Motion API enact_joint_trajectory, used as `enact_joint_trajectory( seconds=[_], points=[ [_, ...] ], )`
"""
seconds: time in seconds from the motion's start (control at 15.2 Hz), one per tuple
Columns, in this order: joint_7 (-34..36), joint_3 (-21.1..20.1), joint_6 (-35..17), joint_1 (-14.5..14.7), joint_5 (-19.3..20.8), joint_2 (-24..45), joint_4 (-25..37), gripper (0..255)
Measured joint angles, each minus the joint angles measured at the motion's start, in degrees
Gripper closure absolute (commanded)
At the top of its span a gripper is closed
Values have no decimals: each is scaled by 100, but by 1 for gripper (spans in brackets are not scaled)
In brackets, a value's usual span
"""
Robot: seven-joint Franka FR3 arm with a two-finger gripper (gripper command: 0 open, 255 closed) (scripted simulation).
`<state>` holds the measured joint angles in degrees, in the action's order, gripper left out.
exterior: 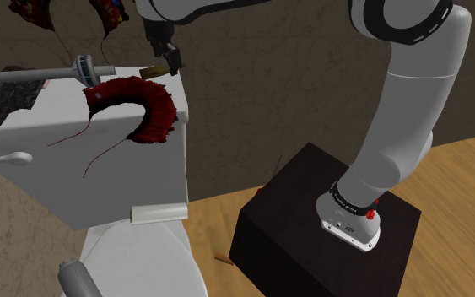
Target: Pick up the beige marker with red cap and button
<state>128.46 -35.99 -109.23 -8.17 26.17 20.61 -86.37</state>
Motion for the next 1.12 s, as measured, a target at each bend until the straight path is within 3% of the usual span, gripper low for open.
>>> enact_joint_trajectory(
  seconds=[0.07,0.13,0.79,1.12],
  points=[
    [19,4,-67,-10,8,-1,-70,0],
    [26,7,-99,-17,12,0,-103,255],
    [35,8,-126,-20,16,-6,-128,255],
    [-58,-8,157,11,-24,-8,166,255]
  ],
)
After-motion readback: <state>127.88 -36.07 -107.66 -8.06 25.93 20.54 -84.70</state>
